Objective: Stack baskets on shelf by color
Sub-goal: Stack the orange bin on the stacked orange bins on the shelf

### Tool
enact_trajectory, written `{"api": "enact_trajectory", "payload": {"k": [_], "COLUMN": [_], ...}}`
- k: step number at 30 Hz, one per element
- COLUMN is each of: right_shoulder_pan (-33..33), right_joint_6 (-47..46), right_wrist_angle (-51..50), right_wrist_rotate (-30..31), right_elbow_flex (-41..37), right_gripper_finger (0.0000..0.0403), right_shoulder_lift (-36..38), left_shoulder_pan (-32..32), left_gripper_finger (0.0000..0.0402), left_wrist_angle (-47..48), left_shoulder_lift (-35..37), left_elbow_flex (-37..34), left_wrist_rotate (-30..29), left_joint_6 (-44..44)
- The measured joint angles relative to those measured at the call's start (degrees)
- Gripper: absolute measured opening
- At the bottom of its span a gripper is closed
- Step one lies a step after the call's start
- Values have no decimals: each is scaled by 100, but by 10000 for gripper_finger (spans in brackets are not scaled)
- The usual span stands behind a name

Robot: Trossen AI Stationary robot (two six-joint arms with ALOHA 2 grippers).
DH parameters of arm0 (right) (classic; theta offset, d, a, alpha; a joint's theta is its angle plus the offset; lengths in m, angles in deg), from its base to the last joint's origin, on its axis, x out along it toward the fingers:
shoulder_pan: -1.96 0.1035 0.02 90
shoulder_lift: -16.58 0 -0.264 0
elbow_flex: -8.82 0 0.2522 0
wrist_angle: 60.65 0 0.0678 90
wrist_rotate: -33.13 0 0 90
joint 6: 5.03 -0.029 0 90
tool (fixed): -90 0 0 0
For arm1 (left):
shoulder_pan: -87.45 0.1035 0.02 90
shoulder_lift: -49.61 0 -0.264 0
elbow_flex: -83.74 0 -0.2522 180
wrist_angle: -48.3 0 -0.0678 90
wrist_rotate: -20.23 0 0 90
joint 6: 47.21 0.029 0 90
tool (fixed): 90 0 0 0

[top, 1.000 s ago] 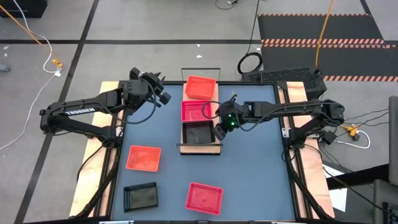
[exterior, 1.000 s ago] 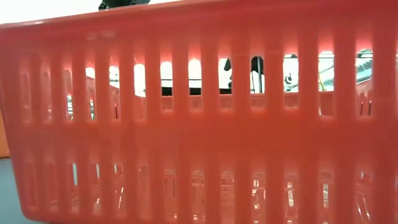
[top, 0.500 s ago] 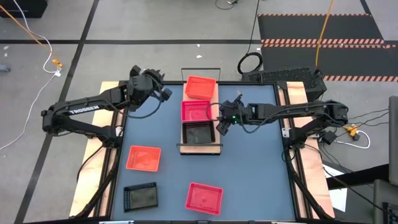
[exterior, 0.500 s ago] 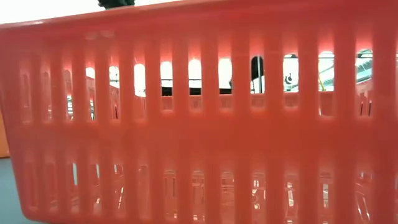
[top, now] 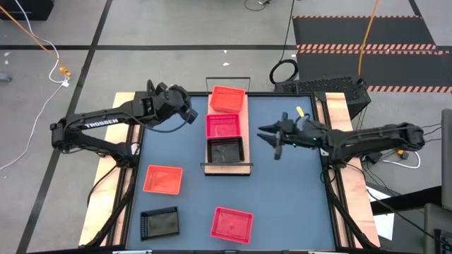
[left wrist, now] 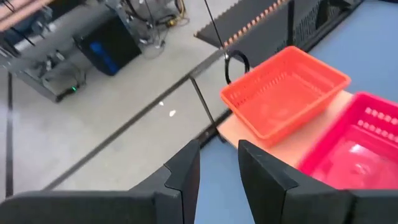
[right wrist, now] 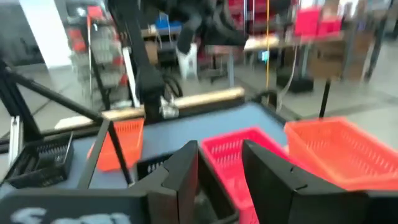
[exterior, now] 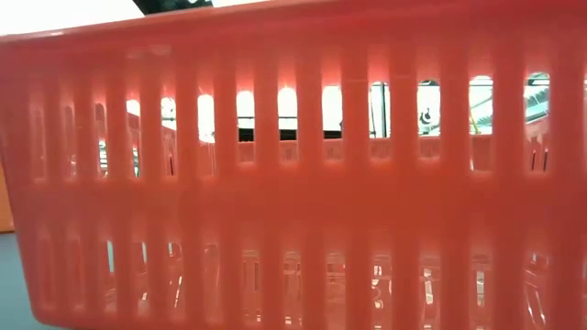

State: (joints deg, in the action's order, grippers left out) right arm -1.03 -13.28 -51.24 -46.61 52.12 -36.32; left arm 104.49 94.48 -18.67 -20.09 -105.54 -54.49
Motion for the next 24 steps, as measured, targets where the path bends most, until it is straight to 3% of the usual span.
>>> {"api": "enact_trajectory", "payload": {"k": [5, 14, 24], "right_shoulder_pan": [-145, -190, -190], "right_joint_6": [241, 319, 969], "right_wrist_angle": [940, 1865, 2773], "right_wrist_rotate": [-261, -1610, -1618], "right_elbow_flex": [-546, -469, -469], "right_gripper_finger": [118, 118, 118], "right_shoulder_lift": [482, 986, 1016], "left_shoulder_pan": [-229, -724, -1098], "left_gripper_finger": [113, 113, 113], "left_wrist_angle": [106, 476, 1400], "left_shoulder_lift": [12, -54, -303], "left_elbow_flex": [0, 0, 0], "left_wrist_rotate": [-8, -19, -92], "left_joint_6": [-345, -1034, -1925]}}
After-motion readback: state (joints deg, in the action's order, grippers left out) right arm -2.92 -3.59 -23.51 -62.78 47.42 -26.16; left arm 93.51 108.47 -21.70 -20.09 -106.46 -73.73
